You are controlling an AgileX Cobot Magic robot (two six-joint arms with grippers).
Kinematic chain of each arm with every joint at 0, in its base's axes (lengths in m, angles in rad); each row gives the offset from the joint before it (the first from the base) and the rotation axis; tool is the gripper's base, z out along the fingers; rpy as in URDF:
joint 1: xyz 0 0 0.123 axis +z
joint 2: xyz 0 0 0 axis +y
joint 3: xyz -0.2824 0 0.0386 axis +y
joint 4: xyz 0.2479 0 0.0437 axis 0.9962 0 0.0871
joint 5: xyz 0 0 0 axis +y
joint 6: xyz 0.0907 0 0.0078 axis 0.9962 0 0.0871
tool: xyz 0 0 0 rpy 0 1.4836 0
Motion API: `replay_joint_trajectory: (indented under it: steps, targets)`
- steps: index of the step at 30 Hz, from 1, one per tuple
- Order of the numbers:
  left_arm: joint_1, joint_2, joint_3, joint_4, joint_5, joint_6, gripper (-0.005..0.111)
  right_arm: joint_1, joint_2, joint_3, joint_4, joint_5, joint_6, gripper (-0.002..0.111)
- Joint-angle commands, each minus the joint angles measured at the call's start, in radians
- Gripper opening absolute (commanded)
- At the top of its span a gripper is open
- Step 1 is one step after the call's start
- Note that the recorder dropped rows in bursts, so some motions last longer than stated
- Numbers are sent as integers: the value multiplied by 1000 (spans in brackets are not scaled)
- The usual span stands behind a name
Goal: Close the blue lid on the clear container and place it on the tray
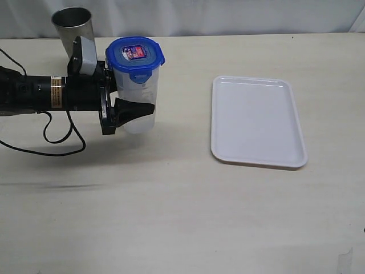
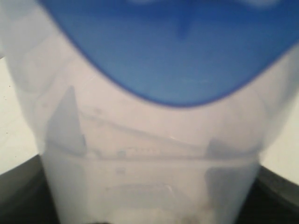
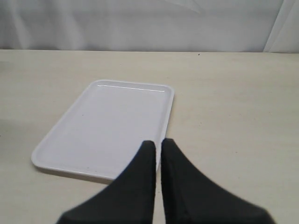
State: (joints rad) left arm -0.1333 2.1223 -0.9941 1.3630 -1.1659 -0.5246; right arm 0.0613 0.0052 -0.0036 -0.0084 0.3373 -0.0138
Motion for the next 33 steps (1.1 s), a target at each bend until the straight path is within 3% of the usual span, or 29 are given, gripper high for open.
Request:
replay_joint_trajectory:
  steps: [1, 12, 17, 19, 21, 25, 28, 33]
  targets:
    - [-2, -18, -8, -11, -41, -21, 0, -7, -5, 4, 1, 7, 3, 4]
    - [-10, -18, -8, -1, -55, -23, 0, -7, -5, 4, 1, 7, 3, 4]
    - [-143, -18, -8, -158, 0, 38, 0, -7, -5, 4, 1, 7, 3, 4]
    - [-215, -18, -8, -260, 102, 189, 0, -7, -5, 4, 1, 7, 3, 4]
    - [-290, -18, -10, -453, 187, 379, 0, -7, -5, 4, 1, 7, 3, 4]
    - [-357, -18, -10, -700, 198, 601, 0, -7, -5, 4, 1, 7, 3, 4]
    - [-430, -18, -14, -959, 233, 939, 0, -7, -5, 4, 1, 7, 3, 4]
    - [-503, -18, -103, -1124, 524, 1216, 0, -7, -5, 4, 1, 7, 3, 4]
